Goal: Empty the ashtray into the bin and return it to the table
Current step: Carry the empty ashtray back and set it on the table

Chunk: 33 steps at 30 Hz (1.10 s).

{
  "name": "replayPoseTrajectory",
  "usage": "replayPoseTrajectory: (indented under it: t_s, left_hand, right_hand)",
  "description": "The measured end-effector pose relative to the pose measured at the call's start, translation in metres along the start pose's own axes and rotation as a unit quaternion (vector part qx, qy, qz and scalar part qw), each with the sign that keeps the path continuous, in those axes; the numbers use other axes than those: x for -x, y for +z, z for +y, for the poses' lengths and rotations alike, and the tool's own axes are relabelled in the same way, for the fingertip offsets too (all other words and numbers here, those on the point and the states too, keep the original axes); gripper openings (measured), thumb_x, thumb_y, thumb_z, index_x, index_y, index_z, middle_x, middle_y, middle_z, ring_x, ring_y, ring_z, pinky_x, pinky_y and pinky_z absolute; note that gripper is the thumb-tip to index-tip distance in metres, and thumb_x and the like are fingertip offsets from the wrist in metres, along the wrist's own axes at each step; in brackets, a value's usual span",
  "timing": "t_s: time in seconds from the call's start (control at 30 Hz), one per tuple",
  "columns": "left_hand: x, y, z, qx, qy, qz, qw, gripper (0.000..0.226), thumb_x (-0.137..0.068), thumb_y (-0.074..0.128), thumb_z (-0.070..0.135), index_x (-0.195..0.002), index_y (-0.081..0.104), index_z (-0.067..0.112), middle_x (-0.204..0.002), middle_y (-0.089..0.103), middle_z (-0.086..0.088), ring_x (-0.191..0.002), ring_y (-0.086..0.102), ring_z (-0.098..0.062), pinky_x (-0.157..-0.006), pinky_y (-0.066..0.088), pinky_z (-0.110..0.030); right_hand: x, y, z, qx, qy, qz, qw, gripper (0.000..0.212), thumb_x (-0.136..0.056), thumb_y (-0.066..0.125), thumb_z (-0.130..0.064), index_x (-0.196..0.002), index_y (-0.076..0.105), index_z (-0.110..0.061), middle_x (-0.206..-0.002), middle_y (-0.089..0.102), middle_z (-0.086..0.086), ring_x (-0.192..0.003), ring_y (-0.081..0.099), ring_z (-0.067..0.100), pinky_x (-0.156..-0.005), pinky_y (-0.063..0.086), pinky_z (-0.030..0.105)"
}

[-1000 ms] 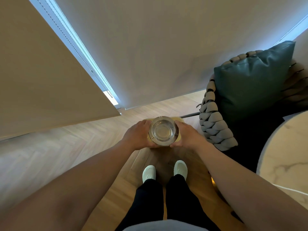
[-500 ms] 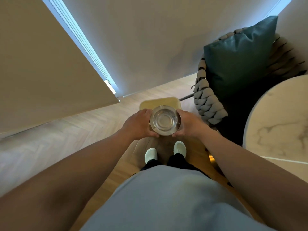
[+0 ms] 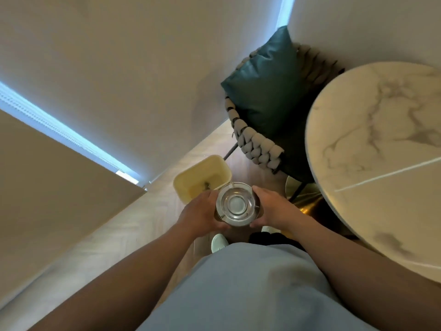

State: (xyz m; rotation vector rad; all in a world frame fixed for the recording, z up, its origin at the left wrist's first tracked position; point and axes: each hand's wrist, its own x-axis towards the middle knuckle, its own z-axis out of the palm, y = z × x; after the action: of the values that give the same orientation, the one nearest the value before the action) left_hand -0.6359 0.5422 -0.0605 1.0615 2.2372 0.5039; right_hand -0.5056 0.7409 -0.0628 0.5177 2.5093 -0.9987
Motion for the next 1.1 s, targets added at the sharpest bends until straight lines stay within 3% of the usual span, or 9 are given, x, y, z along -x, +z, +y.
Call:
replayPoseTrajectory:
  t_s: [0.1,0.23,0.33,0.53,0.8,1.1]
  left_hand:
    - [-0.015,0.006,0.019,-0.038,0.048,-0.032,0.998,0.088,-0.051,0.076,0.067,-0.126,0.043,0.034,-0.118,0.056,0.011,-0.106,0.053,-0.011,-0.083,0.048,-0.031]
    - [-0.034,0.016,0.057,-0.100,0.117,-0.056,0.986,0.081,-0.054,0.070,0.073,-0.121,0.044,0.036,-0.113,0.056,0.013,-0.095,0.051,-0.007,-0.079,0.045,-0.026]
    - [-0.047,0.032,0.097,-0.118,0.160,-0.091,0.976,0.078,-0.058,0.073,0.068,-0.123,0.044,0.037,-0.117,0.056,0.014,-0.098,0.052,-0.006,-0.084,0.048,-0.027]
    - [-0.047,0.084,0.176,-0.110,0.237,-0.144,0.955,0.078,-0.064,0.074,0.064,-0.129,0.045,0.033,-0.128,0.054,0.011,-0.114,0.049,-0.006,-0.098,0.046,-0.032]
    - [-0.029,0.158,0.264,-0.116,0.277,-0.179,0.937,0.084,-0.063,0.074,0.064,-0.134,0.042,0.034,-0.135,0.052,0.009,-0.122,0.048,-0.010,-0.099,0.043,-0.030]
    - [-0.038,0.188,0.310,-0.127,0.278,-0.209,0.929,0.090,-0.063,0.083,0.052,-0.138,0.039,0.031,-0.139,0.050,0.006,-0.126,0.046,-0.014,-0.104,0.043,-0.041]
  right_hand:
    - [0.028,-0.001,0.017,-0.019,0.031,0.049,0.998,0.080,-0.057,0.092,-0.035,-0.123,0.046,-0.030,-0.124,0.060,-0.008,-0.115,0.057,0.014,-0.098,0.051,0.038]
    - [0.066,-0.003,0.044,-0.045,0.073,0.094,0.992,0.080,-0.057,0.092,-0.038,-0.121,0.045,-0.034,-0.124,0.060,-0.008,-0.116,0.058,0.013,-0.098,0.051,0.038]
    - [0.104,-0.002,0.075,-0.063,0.109,0.133,0.983,0.086,-0.056,0.091,-0.041,-0.127,0.045,-0.029,-0.128,0.060,-0.003,-0.117,0.059,0.017,-0.097,0.051,0.034]
    - [0.185,0.003,0.130,-0.104,0.166,0.171,0.966,0.090,-0.054,0.091,-0.044,-0.129,0.044,-0.026,-0.129,0.058,-0.002,-0.118,0.056,0.019,-0.098,0.050,0.039]
    - [0.282,0.014,0.196,-0.157,0.204,0.199,0.945,0.091,-0.054,0.091,-0.042,-0.130,0.046,-0.025,-0.128,0.058,-0.003,-0.117,0.055,0.018,-0.097,0.049,0.041]
    - [0.315,0.005,0.233,-0.169,0.220,0.209,0.938,0.091,-0.057,0.091,-0.041,-0.133,0.044,-0.023,-0.128,0.058,0.000,-0.116,0.055,0.020,-0.096,0.049,0.043]
